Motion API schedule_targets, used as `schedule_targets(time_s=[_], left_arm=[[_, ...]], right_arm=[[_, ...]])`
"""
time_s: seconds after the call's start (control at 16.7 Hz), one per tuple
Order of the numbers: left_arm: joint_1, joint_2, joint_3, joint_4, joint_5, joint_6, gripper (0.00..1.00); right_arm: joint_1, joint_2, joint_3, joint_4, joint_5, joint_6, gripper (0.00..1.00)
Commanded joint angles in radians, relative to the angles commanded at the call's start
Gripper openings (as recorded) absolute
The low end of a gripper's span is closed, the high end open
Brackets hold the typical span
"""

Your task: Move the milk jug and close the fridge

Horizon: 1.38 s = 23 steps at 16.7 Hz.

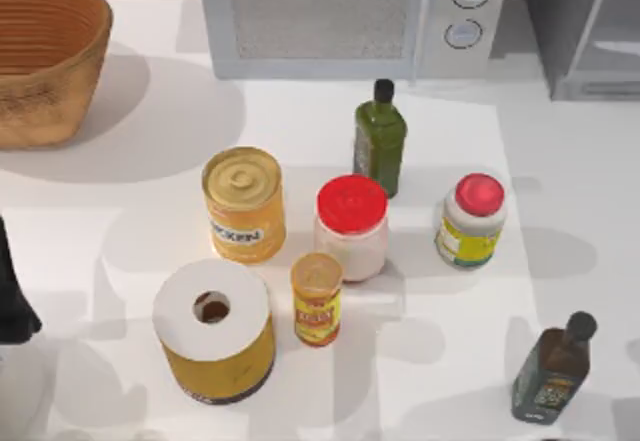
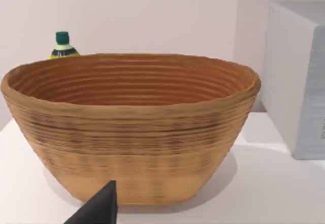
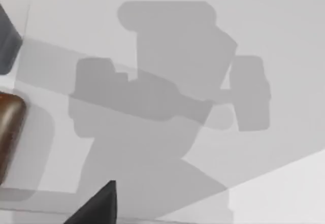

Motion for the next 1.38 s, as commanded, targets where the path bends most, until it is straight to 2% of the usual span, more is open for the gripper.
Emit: schedule_targets(time_s=[0.6, 0.84, 1.08, 1.38], left_arm=[[0.000, 0.000, 0.000, 0.000, 0.000, 0.000, 1.00], [0.000, 0.000, 0.000, 0.000, 0.000, 0.000, 1.00], [0.000, 0.000, 0.000, 0.000, 0.000, 0.000, 1.00], [0.000, 0.000, 0.000, 0.000, 0.000, 0.000, 1.00]], right_arm=[[-0.852, 0.946, 0.305, 0.006, -0.461, -0.925, 1.00], [-1.129, 1.261, 0.400, 0.041, -0.619, -1.232, 1.00], [-1.301, 1.464, 0.457, 0.070, -0.714, -1.428, 1.00], [-1.344, 1.513, 0.471, 0.076, -0.735, -1.476, 1.00]])
